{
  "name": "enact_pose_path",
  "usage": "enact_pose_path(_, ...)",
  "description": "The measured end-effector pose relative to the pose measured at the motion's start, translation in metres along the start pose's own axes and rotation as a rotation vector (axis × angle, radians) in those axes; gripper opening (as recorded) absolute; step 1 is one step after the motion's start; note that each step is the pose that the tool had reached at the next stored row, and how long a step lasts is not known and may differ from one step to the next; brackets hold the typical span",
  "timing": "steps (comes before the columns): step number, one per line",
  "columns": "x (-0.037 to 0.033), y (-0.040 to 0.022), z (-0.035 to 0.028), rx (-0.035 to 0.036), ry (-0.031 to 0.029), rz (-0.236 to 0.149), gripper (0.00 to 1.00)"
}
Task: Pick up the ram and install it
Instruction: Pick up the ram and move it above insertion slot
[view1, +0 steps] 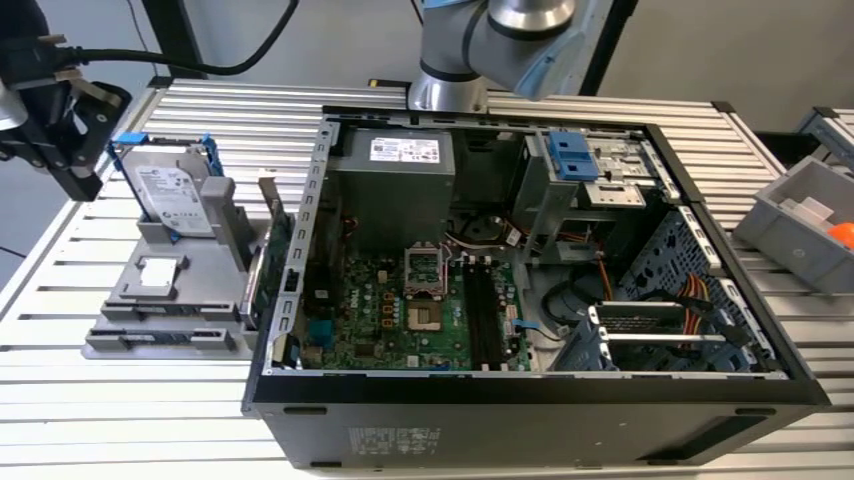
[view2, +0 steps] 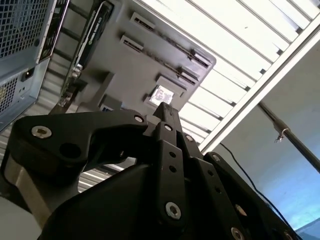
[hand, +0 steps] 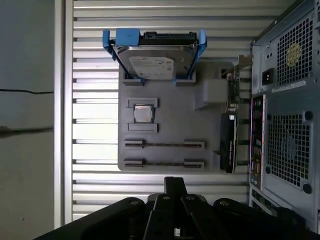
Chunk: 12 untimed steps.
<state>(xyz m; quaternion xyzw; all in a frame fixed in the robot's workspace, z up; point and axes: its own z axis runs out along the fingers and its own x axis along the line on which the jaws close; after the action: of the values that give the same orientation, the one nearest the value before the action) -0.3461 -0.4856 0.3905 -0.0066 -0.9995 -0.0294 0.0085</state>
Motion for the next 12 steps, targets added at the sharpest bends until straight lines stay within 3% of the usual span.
enact_pose_path(5,-0.0101,-0.0022,-0.0002,-0.0001,0.0005,0.000,0.00)
enact_pose_path(12,-0.0105,-0.0023,-0.0002,0.0002,0.0012,-0.010,0.00)
